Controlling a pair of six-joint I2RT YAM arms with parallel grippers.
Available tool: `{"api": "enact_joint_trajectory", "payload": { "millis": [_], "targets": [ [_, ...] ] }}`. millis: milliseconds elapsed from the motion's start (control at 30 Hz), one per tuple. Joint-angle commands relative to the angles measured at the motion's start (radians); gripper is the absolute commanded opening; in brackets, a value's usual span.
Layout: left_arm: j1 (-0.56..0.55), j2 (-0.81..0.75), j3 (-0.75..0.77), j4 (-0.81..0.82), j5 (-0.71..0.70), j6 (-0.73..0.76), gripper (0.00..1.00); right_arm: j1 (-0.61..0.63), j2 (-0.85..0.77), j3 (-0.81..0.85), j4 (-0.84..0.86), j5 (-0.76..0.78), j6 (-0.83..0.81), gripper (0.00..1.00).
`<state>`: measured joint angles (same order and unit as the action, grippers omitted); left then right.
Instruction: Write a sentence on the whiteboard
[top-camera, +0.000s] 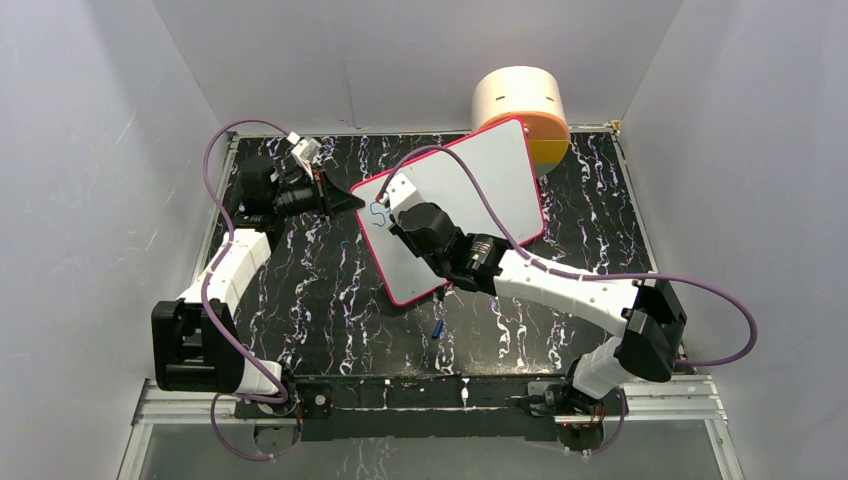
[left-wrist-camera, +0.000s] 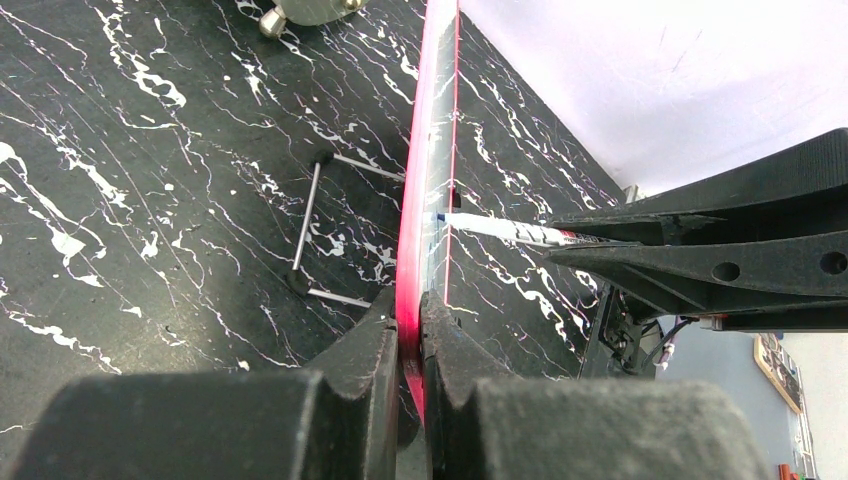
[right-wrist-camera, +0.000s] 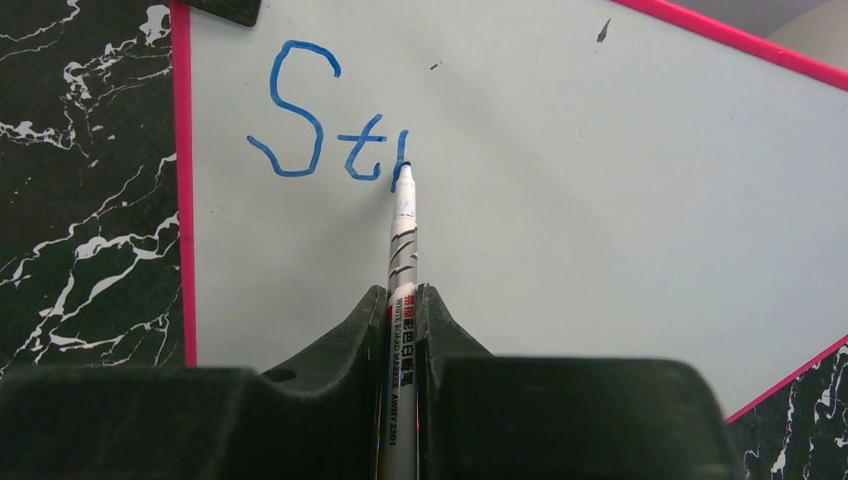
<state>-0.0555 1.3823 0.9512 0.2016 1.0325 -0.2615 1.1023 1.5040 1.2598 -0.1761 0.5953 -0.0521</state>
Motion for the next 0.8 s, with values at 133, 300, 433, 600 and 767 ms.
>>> {"api": "enact_joint_trajectory", "payload": {
  "millis": [133,300,433,600,767],
  "targets": [
    [-0.043,0.031,-0.005,-0.070,-0.003,0.082,0.00,-0.021,-0.024,0.009,0.083,0.009,-0.012,0.00],
    [-0.044,0.031,-0.005,-0.072,-0.006,0.084,0.00,-0.027,-0.024,0.009,0.091,0.011,-0.013,0.00],
    [-0.044,0.031,-0.005,-0.075,-0.010,0.085,0.00,-0.034,-0.024,0.008,0.085,0.016,-0.012,0.00],
    [-0.044,0.031,-0.005,-0.077,-0.012,0.087,0.00,-0.040,-0.036,0.000,0.075,0.021,-0.005,0.00],
    [-0.044,0.029,-0.003,-0.083,-0.019,0.090,0.00,-0.039,-0.048,-0.005,0.076,0.003,-0.001,0.00]
  ]
}}
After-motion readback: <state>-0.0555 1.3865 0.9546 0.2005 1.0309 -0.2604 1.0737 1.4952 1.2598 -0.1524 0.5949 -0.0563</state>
